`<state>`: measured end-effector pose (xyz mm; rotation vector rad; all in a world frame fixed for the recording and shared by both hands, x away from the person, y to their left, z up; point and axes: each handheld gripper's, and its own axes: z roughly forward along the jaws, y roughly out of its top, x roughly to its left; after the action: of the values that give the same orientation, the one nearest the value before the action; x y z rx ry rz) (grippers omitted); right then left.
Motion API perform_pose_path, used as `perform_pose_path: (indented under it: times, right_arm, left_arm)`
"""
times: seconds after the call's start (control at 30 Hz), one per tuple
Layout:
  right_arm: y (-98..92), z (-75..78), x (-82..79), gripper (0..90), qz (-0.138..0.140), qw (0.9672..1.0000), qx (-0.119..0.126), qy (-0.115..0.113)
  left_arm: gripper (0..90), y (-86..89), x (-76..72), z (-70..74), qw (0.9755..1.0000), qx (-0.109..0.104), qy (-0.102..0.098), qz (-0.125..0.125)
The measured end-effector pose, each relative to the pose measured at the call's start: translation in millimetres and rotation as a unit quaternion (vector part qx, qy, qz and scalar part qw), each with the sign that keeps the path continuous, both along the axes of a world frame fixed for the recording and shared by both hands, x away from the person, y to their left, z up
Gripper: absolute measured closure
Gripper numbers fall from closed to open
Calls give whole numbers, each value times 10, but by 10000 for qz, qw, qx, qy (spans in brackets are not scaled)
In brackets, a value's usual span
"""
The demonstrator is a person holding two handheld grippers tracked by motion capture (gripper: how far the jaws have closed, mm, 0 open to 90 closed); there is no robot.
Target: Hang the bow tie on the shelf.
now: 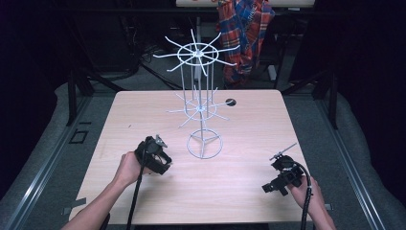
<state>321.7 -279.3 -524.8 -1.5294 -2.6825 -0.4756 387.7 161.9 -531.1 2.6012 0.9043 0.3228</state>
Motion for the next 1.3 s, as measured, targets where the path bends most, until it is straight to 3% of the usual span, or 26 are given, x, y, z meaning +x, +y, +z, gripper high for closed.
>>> perform_pose_path:
  times: [0.03, 0.07, 0.23, 0.37, 0.5, 0.53, 0.73, 0.93, 1.13, 1.3]
  right_arm:
    - [6, 3, -4, 154, -43, 9999, 74, 93]
    - [4, 3, -5, 154, -39, 9999, 69, 90]
    - [5, 0, -5, 154, -50, 9999, 68, 94]
    - [6, -9, -4, 154, -50, 10000, 69, 9]
    - [6, -2, -6, 154, -67, 9999, 69, 79]
    - [-3, 4, -1, 154, -17, 9999, -12, 100]
    - [2, -5, -8, 154, -67, 9999, 41, 73]
    - [2, -4, -6, 154, -52, 9999, 36, 99]
    - [0, -5, -8, 154, -61, 9999, 44, 88]
    - [2, -13, -19, 154, -145, 9999, 63, 25]
  left_arm:
    - [195, -13, 0, -5, 10000, -2, -14, -32]
    - [271, -19, 1, -6, 10000, 19, -22, -44]
    - [428, -47, 6, -38, 10000, 16, 5, -77]
    - [495, -78, 7, -60, 9999, 63, 9, -85]
    - [542, -105, 20, -84, 9999, 130, 25, -84]
    - [566, -106, 25, -89, 9998, 141, 64, -79]
    - [655, -107, 36, -138, 9996, 179, 207, -107]
    - [820, -107, 32, -143, 9994, 251, 190, -132]
    - [876, -106, 31, -155, 9991, 299, 236, -159]
    - [886, -92, 31, -143, 9995, 164, 227, -119]
